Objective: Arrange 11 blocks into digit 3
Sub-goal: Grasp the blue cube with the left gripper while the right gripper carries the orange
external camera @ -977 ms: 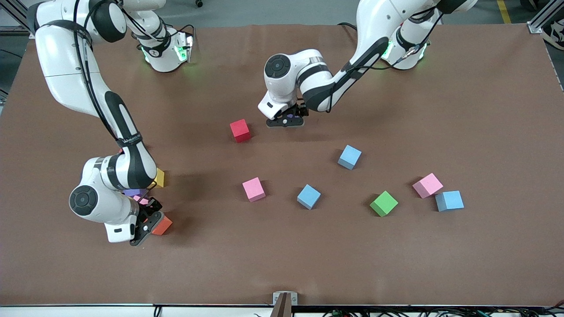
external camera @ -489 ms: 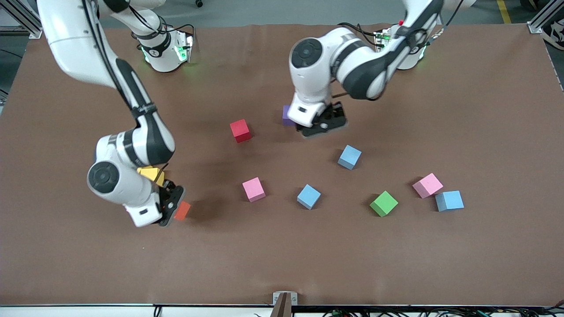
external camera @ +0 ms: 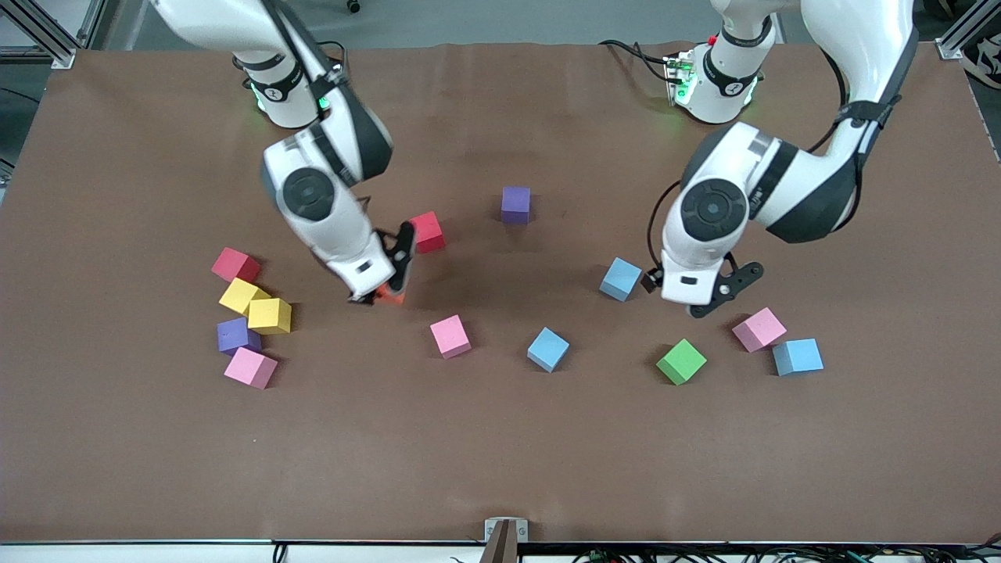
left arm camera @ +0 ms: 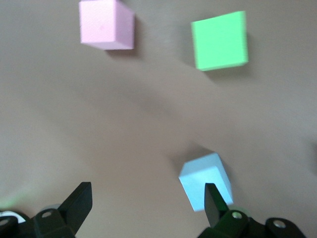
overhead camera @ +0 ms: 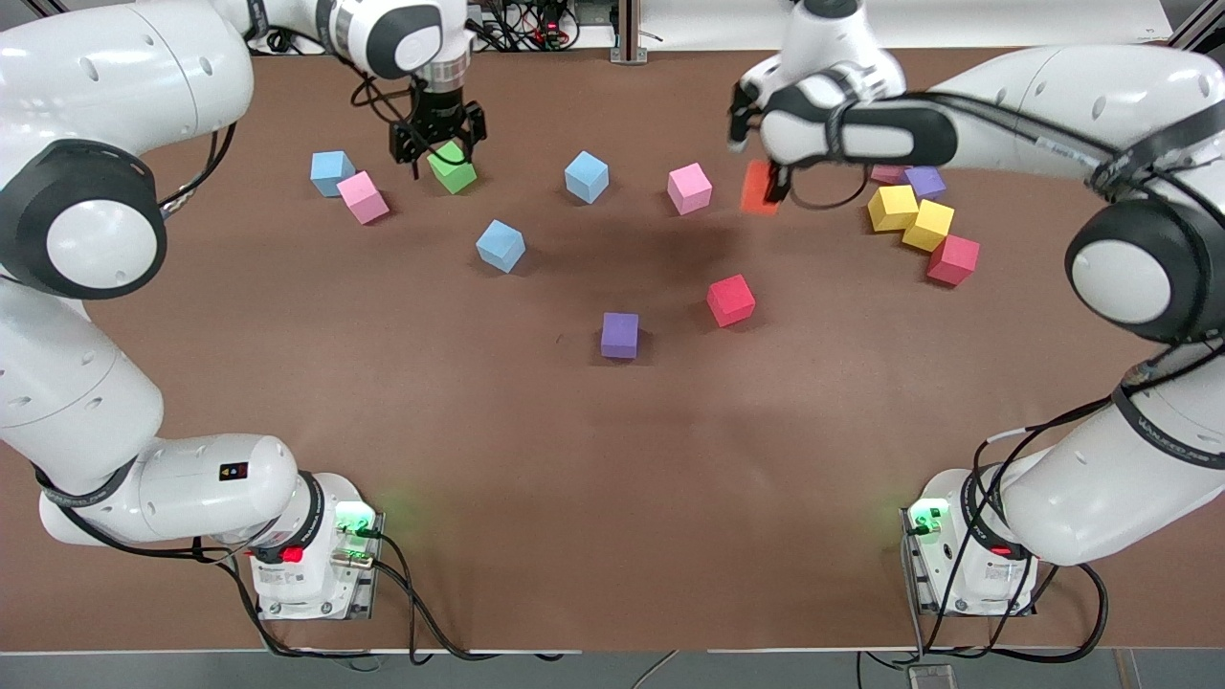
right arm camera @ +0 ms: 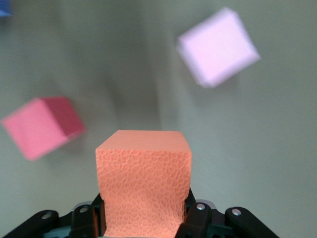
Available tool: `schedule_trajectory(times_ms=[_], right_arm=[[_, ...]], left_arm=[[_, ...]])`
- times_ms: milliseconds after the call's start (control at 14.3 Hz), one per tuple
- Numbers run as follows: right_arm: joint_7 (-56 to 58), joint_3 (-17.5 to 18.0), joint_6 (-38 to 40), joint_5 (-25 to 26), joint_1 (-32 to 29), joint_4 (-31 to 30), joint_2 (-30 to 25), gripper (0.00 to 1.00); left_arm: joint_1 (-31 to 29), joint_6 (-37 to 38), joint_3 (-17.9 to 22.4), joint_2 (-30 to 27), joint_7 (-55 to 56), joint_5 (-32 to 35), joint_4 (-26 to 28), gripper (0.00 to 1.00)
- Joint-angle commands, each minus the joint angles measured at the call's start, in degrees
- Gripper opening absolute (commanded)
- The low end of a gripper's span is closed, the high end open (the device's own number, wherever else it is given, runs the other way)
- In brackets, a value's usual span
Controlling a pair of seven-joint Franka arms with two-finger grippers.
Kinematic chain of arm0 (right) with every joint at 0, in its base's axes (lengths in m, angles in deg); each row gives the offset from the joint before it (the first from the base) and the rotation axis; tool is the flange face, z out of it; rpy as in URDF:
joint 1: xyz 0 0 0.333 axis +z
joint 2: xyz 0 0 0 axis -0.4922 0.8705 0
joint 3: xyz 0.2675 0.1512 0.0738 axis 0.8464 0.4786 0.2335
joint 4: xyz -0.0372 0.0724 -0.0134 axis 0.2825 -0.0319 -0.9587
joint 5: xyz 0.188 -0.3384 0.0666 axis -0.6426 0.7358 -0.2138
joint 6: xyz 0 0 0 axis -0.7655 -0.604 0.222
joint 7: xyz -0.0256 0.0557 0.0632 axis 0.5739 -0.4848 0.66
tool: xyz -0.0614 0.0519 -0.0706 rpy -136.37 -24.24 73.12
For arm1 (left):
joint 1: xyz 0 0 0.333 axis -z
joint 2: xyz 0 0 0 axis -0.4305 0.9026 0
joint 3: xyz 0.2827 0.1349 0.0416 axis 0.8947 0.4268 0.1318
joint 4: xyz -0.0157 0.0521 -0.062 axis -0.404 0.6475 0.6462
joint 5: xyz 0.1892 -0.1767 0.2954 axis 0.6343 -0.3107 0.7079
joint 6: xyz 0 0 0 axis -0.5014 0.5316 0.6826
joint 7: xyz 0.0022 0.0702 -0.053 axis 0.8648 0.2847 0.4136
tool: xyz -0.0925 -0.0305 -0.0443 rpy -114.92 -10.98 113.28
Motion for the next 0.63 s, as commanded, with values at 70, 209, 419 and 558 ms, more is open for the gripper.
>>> schedule_trajectory(times_ms=[70,209,419,558], right_arm=[[-3.65,-0.69,-0.25,-0.43,6.96,-3.26,-1.24,0.21],[-6.30,-0.78,-0.16,-0.43,9.52,-3.35,-1.06,0.21],[-10.25,-0.69,-0.59,-0.43,12.86,-3.35,-0.71,0.21],[-11.49,-0.69,-1.47,-0.43,15.05,-3.35,0.16,0.21]], left_arm=[[-3.19,-15.43,-0.75,-0.93,10.90,0.04,12.12,1.00],[-3.11,-23.00,-0.75,-0.58,18.27,0.13,16.25,1.00],[-2.14,-29.35,-0.92,-0.49,26.73,0.21,20.04,1.00],[-1.70,-32.42,-0.84,-0.23,27.27,0.21,22.33,1.00]])
